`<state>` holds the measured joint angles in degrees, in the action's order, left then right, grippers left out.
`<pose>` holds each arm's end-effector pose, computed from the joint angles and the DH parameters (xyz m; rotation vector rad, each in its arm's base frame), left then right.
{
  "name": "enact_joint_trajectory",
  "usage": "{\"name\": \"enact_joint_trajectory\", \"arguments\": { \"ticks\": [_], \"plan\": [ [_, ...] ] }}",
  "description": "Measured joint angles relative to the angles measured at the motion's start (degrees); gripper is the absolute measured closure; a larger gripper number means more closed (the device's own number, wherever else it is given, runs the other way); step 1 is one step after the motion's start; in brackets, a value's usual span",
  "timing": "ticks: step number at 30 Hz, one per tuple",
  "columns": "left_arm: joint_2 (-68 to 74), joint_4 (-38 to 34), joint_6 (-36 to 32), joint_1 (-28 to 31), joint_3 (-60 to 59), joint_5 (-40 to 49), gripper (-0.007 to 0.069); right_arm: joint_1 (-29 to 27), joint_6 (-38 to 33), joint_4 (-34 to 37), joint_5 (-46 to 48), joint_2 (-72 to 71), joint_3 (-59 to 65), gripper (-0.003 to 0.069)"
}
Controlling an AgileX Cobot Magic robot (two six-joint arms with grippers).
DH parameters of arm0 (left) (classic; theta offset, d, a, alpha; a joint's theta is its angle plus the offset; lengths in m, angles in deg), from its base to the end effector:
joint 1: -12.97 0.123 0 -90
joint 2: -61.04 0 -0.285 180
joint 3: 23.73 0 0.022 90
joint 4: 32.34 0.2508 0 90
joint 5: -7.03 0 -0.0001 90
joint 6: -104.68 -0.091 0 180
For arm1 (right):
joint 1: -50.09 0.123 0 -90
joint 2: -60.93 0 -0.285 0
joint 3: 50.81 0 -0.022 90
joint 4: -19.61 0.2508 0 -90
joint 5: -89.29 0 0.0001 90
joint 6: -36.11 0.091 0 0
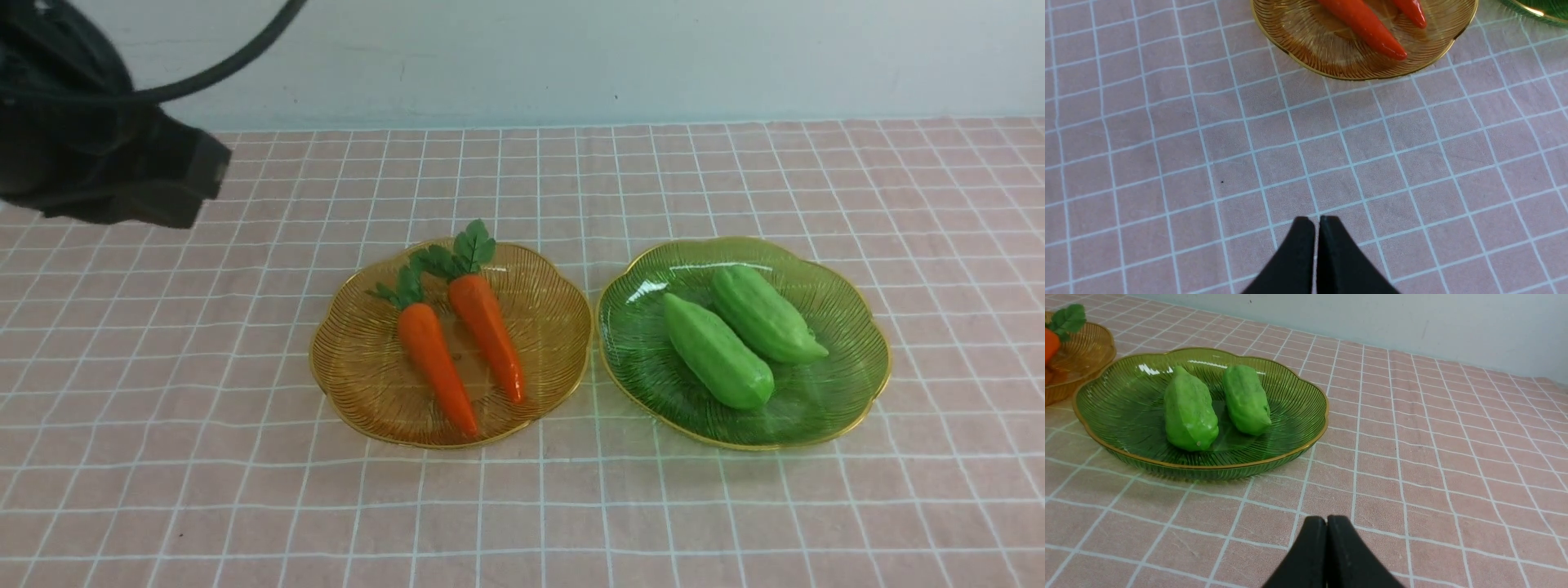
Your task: Put different types of vegetables on the plate.
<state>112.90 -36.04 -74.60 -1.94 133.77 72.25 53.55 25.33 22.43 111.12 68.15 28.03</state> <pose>0.1131 -0.0356 0.3668 0.2952 2.4261 -0.2054 0.0523 0.0048 0.1700 -0.2031 1.8718 -0.0390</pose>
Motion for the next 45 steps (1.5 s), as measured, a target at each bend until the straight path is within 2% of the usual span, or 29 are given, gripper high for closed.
{"name": "enact_joint_trajectory", "arguments": {
  "ticks": [10, 14, 24, 27, 45],
  "plan": [
    [-16.5, -0.1, 0.9, 0.0, -20.3, -13.3, 0.0628, 0.0, 0.0, 2.0, 0.1, 0.0, 0.0, 0.0674],
    [-19.6, -0.1, 2.1, 0.0, -24.9, -18.6, 0.0628, 0.0, 0.0, 2.6, 0.1, 0.0, 0.0, 0.0674],
    [-21.9, -0.1, 7.6, 0.0, -35.8, -43.0, 0.0628, 0.0, 0.0, 2.8, 0.1, 0.0, 0.0, 0.0674],
    [-21.9, -0.1, 7.8, 0.0, -36.7, -47.1, 0.0628, 0.0, 0.1, 2.8, 0.1, 0.0, 0.0, 0.0674],
    [-21.9, 0.0, 7.5, 0.0, -37.1, -49.3, 0.0628, 0.0, 0.4, 2.9, 0.2, 0.0, 0.0, 0.0676]
  ]
}}
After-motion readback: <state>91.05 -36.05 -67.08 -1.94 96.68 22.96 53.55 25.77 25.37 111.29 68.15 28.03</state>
